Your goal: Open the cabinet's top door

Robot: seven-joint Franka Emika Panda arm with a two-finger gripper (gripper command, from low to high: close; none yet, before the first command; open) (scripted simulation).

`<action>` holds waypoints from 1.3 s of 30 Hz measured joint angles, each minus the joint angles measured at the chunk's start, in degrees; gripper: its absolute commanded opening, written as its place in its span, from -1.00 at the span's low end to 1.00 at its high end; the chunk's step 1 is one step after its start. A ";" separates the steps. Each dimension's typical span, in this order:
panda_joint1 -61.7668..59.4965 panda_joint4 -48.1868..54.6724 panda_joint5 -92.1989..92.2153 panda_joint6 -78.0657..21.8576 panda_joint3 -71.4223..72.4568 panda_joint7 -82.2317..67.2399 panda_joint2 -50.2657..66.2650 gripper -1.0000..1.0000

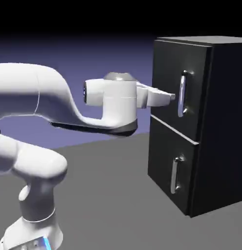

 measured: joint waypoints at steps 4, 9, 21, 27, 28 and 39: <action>2.92 1.07 -9.97 -0.76 -3.24 7.62 -1.46 0.00; 8.26 4.50 -15.00 -1.97 -7.18 11.51 0.06 0.00; -0.35 -0.75 -6.35 -10.61 2.68 12.61 4.45 -1.00; -11.62 -6.77 3.08 -14.93 15.14 12.61 4.31 -1.00; -13.39 -7.57 4.67 -15.45 17.21 12.61 4.20 -1.00; -32.04 -13.60 22.72 -17.28 40.04 12.55 1.53 -1.00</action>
